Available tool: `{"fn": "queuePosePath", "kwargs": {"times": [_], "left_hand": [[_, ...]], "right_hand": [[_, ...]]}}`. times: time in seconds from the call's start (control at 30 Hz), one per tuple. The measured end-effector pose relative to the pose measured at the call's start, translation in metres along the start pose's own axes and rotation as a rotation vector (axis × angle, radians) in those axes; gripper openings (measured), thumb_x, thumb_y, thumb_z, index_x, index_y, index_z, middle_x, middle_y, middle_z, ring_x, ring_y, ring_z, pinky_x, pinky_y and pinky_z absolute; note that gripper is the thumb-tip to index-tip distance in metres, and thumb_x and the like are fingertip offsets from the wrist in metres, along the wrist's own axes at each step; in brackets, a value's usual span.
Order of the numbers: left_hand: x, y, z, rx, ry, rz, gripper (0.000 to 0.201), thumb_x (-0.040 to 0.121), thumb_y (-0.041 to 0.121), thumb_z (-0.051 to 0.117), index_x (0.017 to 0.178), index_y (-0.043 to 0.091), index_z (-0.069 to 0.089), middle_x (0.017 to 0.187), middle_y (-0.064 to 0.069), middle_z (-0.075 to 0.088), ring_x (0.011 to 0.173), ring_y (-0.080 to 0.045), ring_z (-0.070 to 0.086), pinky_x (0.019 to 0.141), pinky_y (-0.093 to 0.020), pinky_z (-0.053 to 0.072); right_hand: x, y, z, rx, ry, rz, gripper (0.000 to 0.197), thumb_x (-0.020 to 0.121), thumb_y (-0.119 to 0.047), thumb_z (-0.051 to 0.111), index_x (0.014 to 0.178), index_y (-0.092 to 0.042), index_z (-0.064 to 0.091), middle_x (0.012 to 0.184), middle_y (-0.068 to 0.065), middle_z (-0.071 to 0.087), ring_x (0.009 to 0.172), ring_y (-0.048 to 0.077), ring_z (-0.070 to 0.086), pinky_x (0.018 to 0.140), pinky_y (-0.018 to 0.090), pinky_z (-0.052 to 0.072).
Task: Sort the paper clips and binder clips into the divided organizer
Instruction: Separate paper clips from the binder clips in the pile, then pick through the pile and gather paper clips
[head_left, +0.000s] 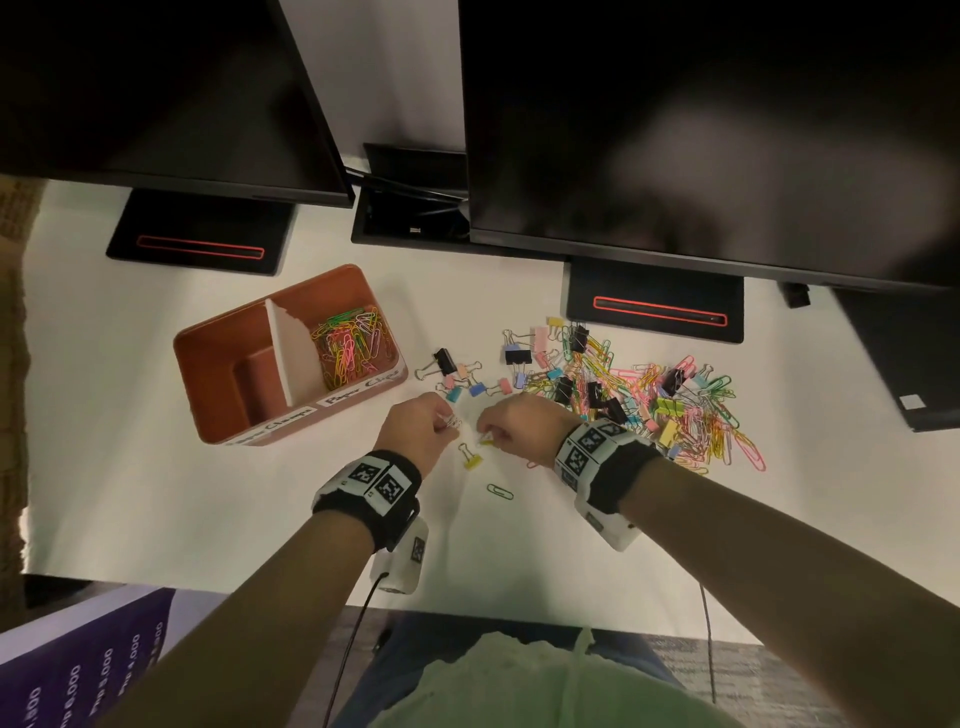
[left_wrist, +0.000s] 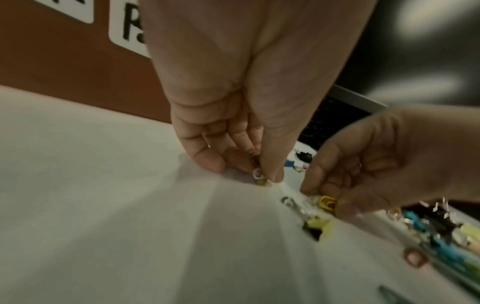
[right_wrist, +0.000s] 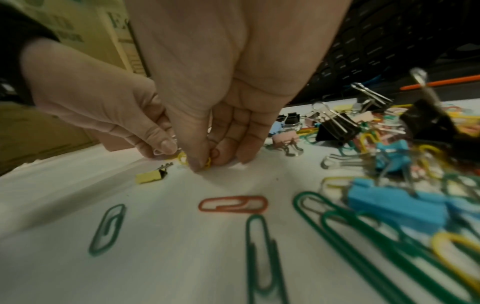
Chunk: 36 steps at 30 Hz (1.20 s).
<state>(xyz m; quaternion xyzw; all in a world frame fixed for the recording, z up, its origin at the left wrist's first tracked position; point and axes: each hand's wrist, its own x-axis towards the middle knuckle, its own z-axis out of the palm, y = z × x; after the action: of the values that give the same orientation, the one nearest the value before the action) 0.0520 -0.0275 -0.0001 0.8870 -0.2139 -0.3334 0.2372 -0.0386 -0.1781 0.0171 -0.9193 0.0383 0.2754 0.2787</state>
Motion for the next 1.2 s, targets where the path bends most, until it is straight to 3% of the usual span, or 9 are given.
{"fn": "queuePosePath", "kwargs": {"times": [0.17,0.33,0.5,0.7,0.8,0.9,1.0,1.13,1.2], "left_hand": [[0.008,-0.002,0.002,0.157,-0.007,0.034,0.015,0.084,0.015,0.064,0.096,0.007,0.067,0.102,-0.012,0.062,0.091,-0.025,0.06,0.079,-0.026,0.043],[0.011,-0.003,0.0,0.233,-0.026,0.122,0.016,0.085,0.01,0.062,0.098,0.005,0.067,0.102,-0.014,0.057,0.094,-0.029,0.058,0.089,-0.034,0.047],[0.003,-0.007,0.004,0.306,-0.003,0.243,0.011,0.089,0.009,0.054,0.096,0.007,0.061,0.094,-0.012,0.059,0.091,-0.027,0.054,0.076,-0.031,0.043],[-0.009,-0.001,-0.01,0.111,0.031,0.227,0.004,0.089,0.012,0.057,0.091,0.009,0.059,0.086,-0.008,0.061,0.077,-0.021,0.055,0.07,-0.025,0.039],[-0.021,0.01,-0.044,-0.039,0.139,0.311,0.005,0.088,0.013,0.059,0.084,0.016,0.057,0.078,-0.001,0.062,0.07,-0.016,0.056,0.064,-0.024,0.044],[-0.022,0.015,-0.095,-0.194,0.311,0.26,0.01,0.087,0.014,0.061,0.082,0.022,0.059,0.08,0.004,0.065,0.074,-0.009,0.06,0.071,-0.021,0.048],[-0.01,0.008,-0.136,-0.087,0.425,0.113,0.006,0.085,0.018,0.064,0.089,0.02,0.06,0.085,0.006,0.064,0.08,-0.008,0.061,0.076,-0.021,0.047],[0.001,0.0,-0.152,0.077,0.338,0.017,0.027,0.083,0.016,0.066,0.11,0.012,0.061,0.11,-0.004,0.065,0.096,-0.015,0.058,0.09,-0.027,0.044],[-0.003,0.004,-0.152,0.176,0.327,0.083,0.033,0.084,0.012,0.064,0.117,0.012,0.059,0.12,-0.006,0.06,0.107,-0.021,0.056,0.098,-0.033,0.042]], "right_hand": [[0.008,-0.002,-0.002,-0.061,-0.046,0.009,0.022,0.093,-0.018,0.05,0.105,-0.008,0.065,0.11,0.012,0.058,0.096,0.027,0.058,0.083,0.033,0.047],[0.006,-0.002,0.0,-0.093,-0.05,0.003,0.02,0.091,-0.014,0.051,0.103,-0.007,0.065,0.111,0.012,0.057,0.094,0.026,0.058,0.083,0.033,0.049],[-0.002,-0.001,0.002,0.002,-0.019,0.053,0.022,0.091,-0.016,0.05,0.107,-0.008,0.062,0.108,0.01,0.065,0.098,0.025,0.059,0.084,0.032,0.047],[-0.008,-0.005,0.002,0.01,0.009,0.085,0.022,0.092,-0.014,0.049,0.107,-0.007,0.064,0.111,0.011,0.062,0.099,0.025,0.059,0.089,0.029,0.047],[-0.005,-0.015,-0.021,0.056,0.165,0.022,0.019,0.092,-0.016,0.049,0.098,-0.007,0.065,0.099,0.009,0.062,0.088,0.022,0.059,0.086,0.031,0.049],[0.013,-0.045,-0.053,0.119,0.373,-0.092,0.014,0.09,-0.016,0.055,0.096,-0.01,0.067,0.094,0.008,0.061,0.081,0.02,0.058,0.08,0.034,0.05],[0.045,-0.083,-0.079,0.125,0.472,-0.136,0.014,0.089,-0.017,0.057,0.097,-0.009,0.066,0.097,0.008,0.06,0.083,0.017,0.056,0.081,0.031,0.049],[0.079,-0.108,-0.087,0.104,0.401,-0.071,0.029,0.088,-0.02,0.059,0.116,-0.011,0.058,0.112,0.011,0.061,0.101,0.024,0.057,0.088,0.034,0.047],[0.076,-0.106,-0.084,0.147,0.401,-0.082,0.036,0.088,-0.023,0.059,0.122,-0.011,0.054,0.117,0.01,0.06,0.104,0.023,0.057,0.088,0.031,0.045]]}}
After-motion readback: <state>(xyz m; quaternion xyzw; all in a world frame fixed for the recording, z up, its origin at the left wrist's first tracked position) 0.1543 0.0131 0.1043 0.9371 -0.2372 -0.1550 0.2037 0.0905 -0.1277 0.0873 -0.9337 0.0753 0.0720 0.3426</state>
